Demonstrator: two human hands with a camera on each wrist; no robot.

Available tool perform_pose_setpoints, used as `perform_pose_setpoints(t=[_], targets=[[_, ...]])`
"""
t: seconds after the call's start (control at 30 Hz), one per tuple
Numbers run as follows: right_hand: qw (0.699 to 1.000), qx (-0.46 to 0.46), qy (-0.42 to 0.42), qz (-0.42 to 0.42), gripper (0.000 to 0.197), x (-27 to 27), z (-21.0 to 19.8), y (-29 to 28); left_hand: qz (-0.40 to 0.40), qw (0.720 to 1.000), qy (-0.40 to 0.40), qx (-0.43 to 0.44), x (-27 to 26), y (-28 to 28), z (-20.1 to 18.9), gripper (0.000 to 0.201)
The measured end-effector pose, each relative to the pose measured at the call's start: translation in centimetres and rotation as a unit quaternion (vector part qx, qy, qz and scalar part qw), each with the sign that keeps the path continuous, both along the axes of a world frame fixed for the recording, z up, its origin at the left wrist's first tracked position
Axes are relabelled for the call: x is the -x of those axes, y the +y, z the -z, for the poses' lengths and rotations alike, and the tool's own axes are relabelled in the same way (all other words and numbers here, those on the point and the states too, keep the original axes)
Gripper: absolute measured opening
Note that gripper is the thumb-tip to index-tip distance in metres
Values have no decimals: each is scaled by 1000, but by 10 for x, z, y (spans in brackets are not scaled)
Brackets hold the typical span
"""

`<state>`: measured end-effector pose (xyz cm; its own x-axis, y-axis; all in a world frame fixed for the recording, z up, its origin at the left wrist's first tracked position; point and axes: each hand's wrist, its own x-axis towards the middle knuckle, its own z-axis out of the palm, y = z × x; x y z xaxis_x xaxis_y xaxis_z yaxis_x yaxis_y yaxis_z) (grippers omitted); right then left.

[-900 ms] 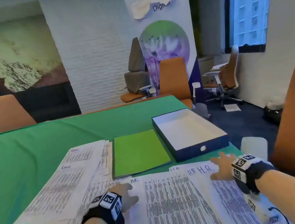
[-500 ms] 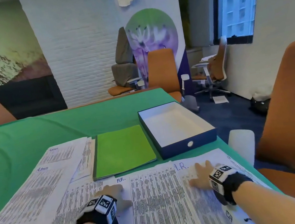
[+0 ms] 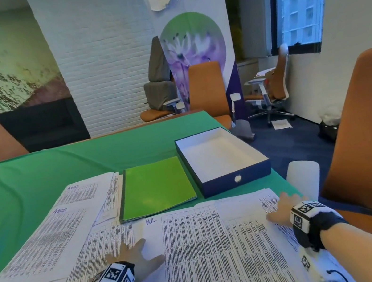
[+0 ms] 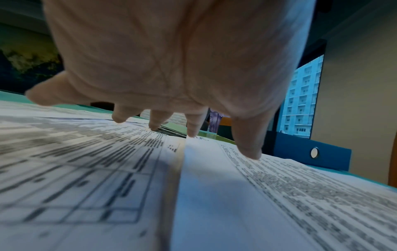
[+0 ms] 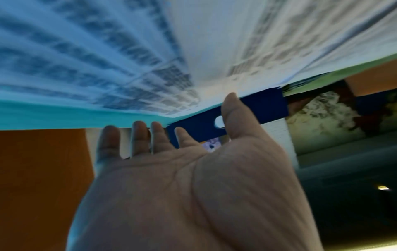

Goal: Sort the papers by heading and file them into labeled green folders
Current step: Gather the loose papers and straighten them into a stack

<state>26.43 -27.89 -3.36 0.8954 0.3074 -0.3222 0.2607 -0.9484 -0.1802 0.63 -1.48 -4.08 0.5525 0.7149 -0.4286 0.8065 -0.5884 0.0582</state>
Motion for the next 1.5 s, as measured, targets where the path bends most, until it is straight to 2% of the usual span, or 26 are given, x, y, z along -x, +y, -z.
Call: perform_pose_setpoints(t=[0.07, 0.17, 0.23, 0.37, 0.47, 0.53, 0.7, 0.9, 1.03, 1.13, 1.23, 1.3, 1.4, 1.5], targets=[[1000, 13, 8, -2, 79, -3, 3, -5, 4, 1000, 20, 5, 4, -5, 1, 119], [998, 18, 13, -57, 80, 5, 5, 1, 3, 999, 31, -17, -2, -16, -2, 102], [996, 20, 3, -89, 74, 9, 4, 4, 19, 999, 28, -25, -7, -22, -4, 100], [996, 30, -49, -74, 59, 4, 0, -7, 21, 999, 9, -43, -8, -20, -10, 97], [997, 51, 0, -66, 68, 5, 7, -14, 32, 997, 27, -66, -7, -22, -13, 85], [996, 46, -6, -70, 69, 11, 8, -10, 50, 996, 30, -65, -6, -27, -17, 80], [994, 22, 5, -106, 69, 29, 3, 9, 40, 999, 28, -25, -7, -22, -13, 95], [995, -43, 59, -74, 79, 39, 0, 16, 66, 997, 14, -48, -8, -28, -16, 79], [987, -91, 97, -88, 58, 44, -3, 27, 69, 997, -26, -38, -10, -29, -17, 64], [983, -119, 113, -81, 52, 49, -3, 35, 43, 994, -101, -4, -10, -29, -18, 68], [987, -108, 88, -81, 34, 51, -5, 36, 28, 987, -160, 8, 0, -23, -17, 64], [989, -96, 68, -86, 26, 48, -6, 35, -16, 992, -124, -23, 14, -15, -15, 69], [983, -136, 88, -81, 22, 46, -8, 37, -94, 992, -27, -76, 34, -2, -10, 86], [977, -152, 100, -112, 20, 52, -10, 45, -96, 993, -51, -41, 46, 11, -2, 88]])
